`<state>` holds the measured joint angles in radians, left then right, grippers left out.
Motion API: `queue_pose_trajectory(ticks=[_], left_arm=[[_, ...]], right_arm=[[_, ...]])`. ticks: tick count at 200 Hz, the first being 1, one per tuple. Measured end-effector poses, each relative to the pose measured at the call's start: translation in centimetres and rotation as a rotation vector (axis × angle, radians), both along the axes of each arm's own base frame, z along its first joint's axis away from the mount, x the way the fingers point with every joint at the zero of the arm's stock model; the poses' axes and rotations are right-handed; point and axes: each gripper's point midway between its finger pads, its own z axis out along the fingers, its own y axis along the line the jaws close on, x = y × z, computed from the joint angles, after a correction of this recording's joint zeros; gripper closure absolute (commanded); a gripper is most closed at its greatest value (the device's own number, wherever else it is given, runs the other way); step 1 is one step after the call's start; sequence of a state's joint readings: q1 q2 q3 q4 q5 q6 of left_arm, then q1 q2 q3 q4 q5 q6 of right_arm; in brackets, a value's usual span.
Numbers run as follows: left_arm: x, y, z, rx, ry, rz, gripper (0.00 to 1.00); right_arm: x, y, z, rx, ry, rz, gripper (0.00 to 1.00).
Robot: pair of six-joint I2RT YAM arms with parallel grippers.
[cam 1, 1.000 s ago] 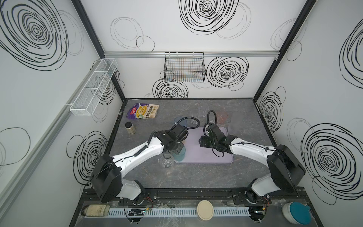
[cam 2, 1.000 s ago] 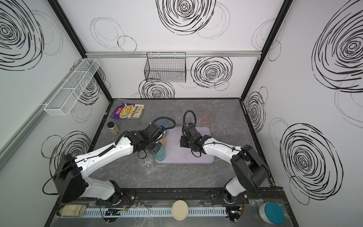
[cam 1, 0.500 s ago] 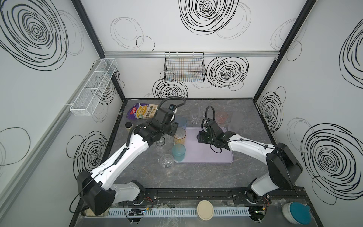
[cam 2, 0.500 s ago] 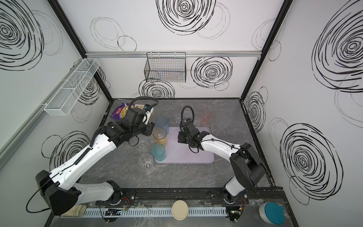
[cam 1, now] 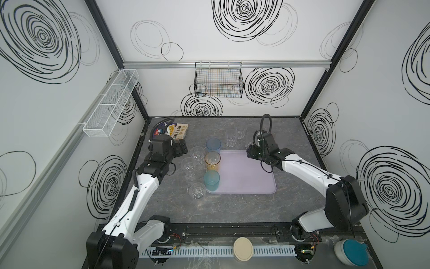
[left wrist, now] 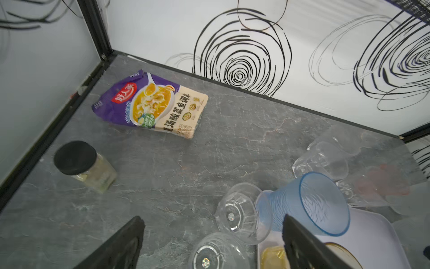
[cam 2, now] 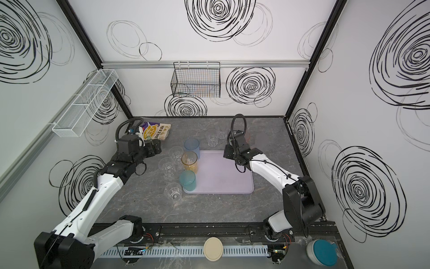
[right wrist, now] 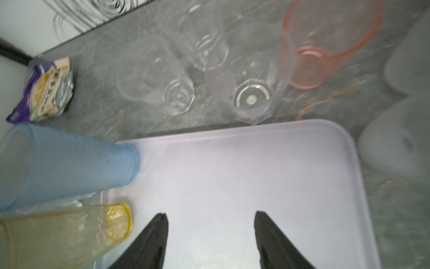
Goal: Place the glasses into the tray
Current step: Pick up the glass from the top-center of the table.
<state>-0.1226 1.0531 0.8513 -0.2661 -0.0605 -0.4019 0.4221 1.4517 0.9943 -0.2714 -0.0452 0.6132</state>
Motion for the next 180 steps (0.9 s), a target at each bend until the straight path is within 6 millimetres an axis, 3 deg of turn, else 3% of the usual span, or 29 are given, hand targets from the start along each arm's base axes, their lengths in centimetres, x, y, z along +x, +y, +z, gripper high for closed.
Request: queue_pose_trajectory(ticks=[29, 52, 75, 104, 129, 155, 180], left_arm=[[-0.9, -1.0, -2.4, -0.067, 0.041, -0.009, 0.04], [-1.4, -2.4, -2.5, -0.071, 0.042, -0.033, 0.02], [-1.8, -3.9, -1.8, -0.058, 0.018, -0.069, 0.02], [-2.0, -4.3, -1.7, -0.034, 0.004, -0.071, 0.02], [-2.6, -5.6, -2.5, -0.008, 0.013, -0.107, 0.01], [-2.9, -6.5, -2.8, 0.015, 0.012, -0.136, 0.02], [-2.6, -6.3, -2.5, 0.027, -0.004, -0.127, 0.01]], right_arm=[[1.2, -3.8, 0.1, -0.024, -0.003, -0.084, 0.36], [2.0, -5.3, 0.6, -0.034, -0.014, -0.111, 0.36], [3.8, -6.6, 2.4, -0.038, -0.056, -0.143, 0.36], [6.5, -9.1, 5.6, -0.029, -0.132, -0.209, 0.36], [7.6, -11.3, 6.5, -0.032, -0.151, -0.263, 0.37], [8.5, -11.2, 5.8, -0.042, -0.132, -0.267, 0.37], [9.1, -9.1, 4.4, -0.042, -0.102, -0.23, 0.37]])
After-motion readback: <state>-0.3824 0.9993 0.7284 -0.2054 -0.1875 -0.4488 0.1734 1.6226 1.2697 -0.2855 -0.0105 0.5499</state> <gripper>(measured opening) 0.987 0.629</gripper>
